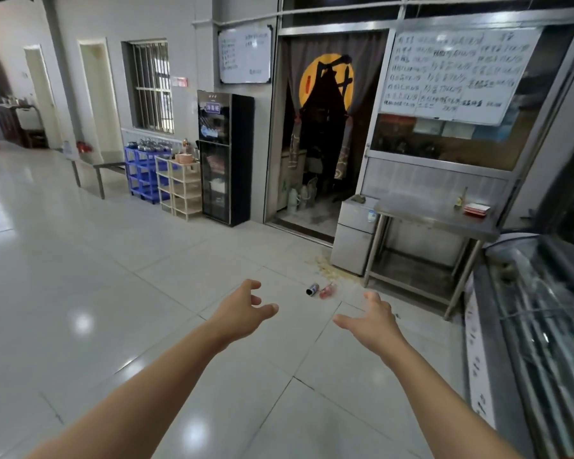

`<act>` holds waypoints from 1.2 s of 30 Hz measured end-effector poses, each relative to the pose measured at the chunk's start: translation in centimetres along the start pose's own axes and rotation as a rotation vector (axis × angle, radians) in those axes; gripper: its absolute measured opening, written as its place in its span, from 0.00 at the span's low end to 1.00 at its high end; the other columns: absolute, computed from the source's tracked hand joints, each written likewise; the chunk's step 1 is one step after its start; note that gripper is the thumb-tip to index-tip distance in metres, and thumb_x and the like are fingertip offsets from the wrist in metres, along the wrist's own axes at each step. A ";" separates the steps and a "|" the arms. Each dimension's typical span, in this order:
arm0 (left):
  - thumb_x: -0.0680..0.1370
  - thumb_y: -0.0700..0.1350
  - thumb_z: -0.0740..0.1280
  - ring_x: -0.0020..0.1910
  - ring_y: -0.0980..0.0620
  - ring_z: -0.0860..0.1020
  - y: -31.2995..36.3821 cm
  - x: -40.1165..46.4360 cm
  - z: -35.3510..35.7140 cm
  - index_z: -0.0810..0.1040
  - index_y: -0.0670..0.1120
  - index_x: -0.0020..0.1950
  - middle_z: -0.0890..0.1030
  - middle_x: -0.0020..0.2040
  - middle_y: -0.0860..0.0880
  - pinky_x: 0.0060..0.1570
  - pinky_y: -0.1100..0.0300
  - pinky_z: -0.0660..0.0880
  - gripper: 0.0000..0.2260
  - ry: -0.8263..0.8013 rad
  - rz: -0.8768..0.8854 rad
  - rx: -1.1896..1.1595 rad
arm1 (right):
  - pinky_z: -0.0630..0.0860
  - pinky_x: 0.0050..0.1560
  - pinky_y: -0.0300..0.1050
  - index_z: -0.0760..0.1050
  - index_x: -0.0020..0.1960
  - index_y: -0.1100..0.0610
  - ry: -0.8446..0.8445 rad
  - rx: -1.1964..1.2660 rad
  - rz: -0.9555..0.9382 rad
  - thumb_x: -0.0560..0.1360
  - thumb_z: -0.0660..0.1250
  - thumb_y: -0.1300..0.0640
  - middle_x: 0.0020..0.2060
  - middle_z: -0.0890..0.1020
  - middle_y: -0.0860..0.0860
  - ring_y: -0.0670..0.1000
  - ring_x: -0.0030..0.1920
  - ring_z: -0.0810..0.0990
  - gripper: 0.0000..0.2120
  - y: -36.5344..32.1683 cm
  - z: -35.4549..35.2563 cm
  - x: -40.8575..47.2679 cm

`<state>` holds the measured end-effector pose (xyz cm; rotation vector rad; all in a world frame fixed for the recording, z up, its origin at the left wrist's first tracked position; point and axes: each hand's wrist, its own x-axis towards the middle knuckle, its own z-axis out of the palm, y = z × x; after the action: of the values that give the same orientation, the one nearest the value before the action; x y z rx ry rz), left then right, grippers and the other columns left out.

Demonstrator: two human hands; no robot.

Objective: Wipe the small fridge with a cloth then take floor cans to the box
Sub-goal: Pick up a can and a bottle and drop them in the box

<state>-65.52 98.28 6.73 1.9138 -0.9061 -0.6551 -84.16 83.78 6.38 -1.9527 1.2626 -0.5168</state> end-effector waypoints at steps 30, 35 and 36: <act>0.75 0.53 0.67 0.57 0.49 0.74 4.2 65.7 1.1 0.61 0.48 0.71 0.73 0.63 0.46 0.55 0.56 0.72 0.28 -0.225 -0.020 0.051 | 0.62 0.70 0.51 0.54 0.75 0.56 0.115 0.008 0.143 0.68 0.74 0.45 0.73 0.61 0.55 0.57 0.73 0.59 0.45 -7.6 6.7 62.3; 0.74 0.53 0.68 0.58 0.47 0.74 3.7 77.7 2.1 0.62 0.50 0.71 0.73 0.64 0.46 0.58 0.52 0.73 0.28 -0.273 -0.020 0.023 | 0.62 0.71 0.54 0.53 0.75 0.57 0.134 -0.017 0.188 0.68 0.74 0.44 0.74 0.61 0.56 0.58 0.73 0.59 0.45 -7.8 8.5 73.2; 0.74 0.53 0.68 0.57 0.48 0.75 3.7 80.2 2.4 0.62 0.50 0.70 0.73 0.64 0.46 0.57 0.53 0.73 0.27 -0.288 -0.018 0.019 | 0.62 0.71 0.54 0.53 0.75 0.57 0.142 -0.017 0.201 0.68 0.74 0.44 0.73 0.61 0.56 0.58 0.73 0.59 0.45 -7.9 8.9 75.3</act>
<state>-20.95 31.60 2.27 1.8752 -1.0773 -0.9529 -40.76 21.23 2.25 -1.8027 1.5382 -0.5511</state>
